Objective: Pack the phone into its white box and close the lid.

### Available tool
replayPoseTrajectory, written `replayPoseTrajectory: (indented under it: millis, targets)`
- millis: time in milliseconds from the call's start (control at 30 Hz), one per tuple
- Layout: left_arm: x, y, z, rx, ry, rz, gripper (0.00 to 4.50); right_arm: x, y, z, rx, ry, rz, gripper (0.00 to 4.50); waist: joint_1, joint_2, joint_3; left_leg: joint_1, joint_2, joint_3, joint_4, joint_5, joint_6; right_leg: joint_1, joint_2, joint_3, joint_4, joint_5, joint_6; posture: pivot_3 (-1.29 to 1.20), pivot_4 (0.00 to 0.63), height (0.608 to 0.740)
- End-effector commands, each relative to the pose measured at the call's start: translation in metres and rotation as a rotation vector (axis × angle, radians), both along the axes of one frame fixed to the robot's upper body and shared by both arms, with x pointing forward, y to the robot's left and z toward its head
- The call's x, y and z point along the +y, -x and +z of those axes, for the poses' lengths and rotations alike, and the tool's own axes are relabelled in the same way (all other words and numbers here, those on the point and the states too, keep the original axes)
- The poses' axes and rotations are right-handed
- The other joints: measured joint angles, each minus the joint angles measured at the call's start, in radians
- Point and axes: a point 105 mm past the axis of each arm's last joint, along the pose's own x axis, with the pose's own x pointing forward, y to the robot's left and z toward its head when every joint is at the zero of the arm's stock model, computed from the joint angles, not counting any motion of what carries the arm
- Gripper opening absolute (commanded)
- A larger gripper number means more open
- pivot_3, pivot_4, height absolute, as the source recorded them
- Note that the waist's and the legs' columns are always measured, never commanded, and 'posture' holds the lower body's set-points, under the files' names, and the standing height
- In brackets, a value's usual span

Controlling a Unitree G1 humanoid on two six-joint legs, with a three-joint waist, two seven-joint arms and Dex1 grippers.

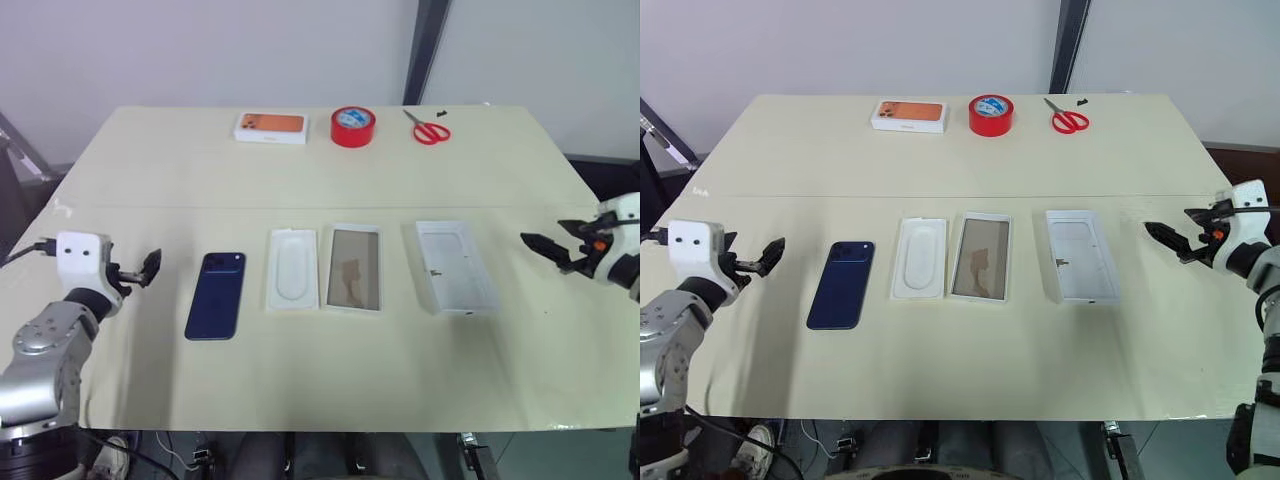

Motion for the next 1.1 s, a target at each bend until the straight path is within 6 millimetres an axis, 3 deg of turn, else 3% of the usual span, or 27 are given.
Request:
replayPoseTrajectory:
  millis: [33,267,500,633,833,1100]
  targets:
    - [0.003,0.004,0.013,-0.045,-0.021,0.017,4.34,0.003,-0.004,0.013,-0.043,0.023,0.024,4.5,0.001,0.0,0.0,0.0,0.0,0.0,0.0,0.0,0.0,0.0,0.0,0.0,0.0,0.0,0.0,0.0,0.15,0.733]
    - [0.001,0.006,0.016,-0.056,-0.015,0.018,4.34,0.014,-0.01,0.012,-0.052,0.025,0.052,4.5,0.004,0.0,0.0,0.0,0.0,0.0,0.0,0.0,0.0,0.0,0.0,0.0,0.0,0.0,0.0,0.0,0.15,0.733]
    - [-0.03,-0.005,0.022,-0.069,0.022,-0.102,4.34,0.046,-0.01,0.002,-0.066,0.044,0.131,4.5,0.003,0.0,0.0,0.0,0.0,0.0,0.0,0.0,0.0,0.0,0.0,0.0,0.0,0.0,0.0,0.0,0.15,0.733]
    - [-0.067,-0.013,0.024,-0.067,0.081,-0.233,4.34,0.083,-0.007,0.003,-0.086,0.038,0.225,4.5,0.004,0.0,0.0,0.0,0.0,0.0,0.0,0.0,0.0,0.0,0.0,0.0,0.0,0.0,0.0,0.0,0.15,0.733]
    - [-0.132,-0.01,0.016,0.045,0.148,-0.485,4.43,0.16,0.019,0.002,-0.078,0.056,0.452,4.5,0.004,0.0,0.0,-0.001,0.0,-0.001,0.0,0.0,0.0,0.0,0.0,0.0,0.001,0.0,0.0,0.0,0.15,0.733]
    - [-0.169,-0.006,-0.007,0.292,0.261,-0.482,4.43,0.227,0.049,-0.003,-0.069,0.059,0.719,4.5,0.004,0.0,0.0,-0.001,0.0,-0.001,0.003,0.0,0.0,0.0,0.001,0.0,0.002,0.0,0.001,0.0,0.15,0.733]
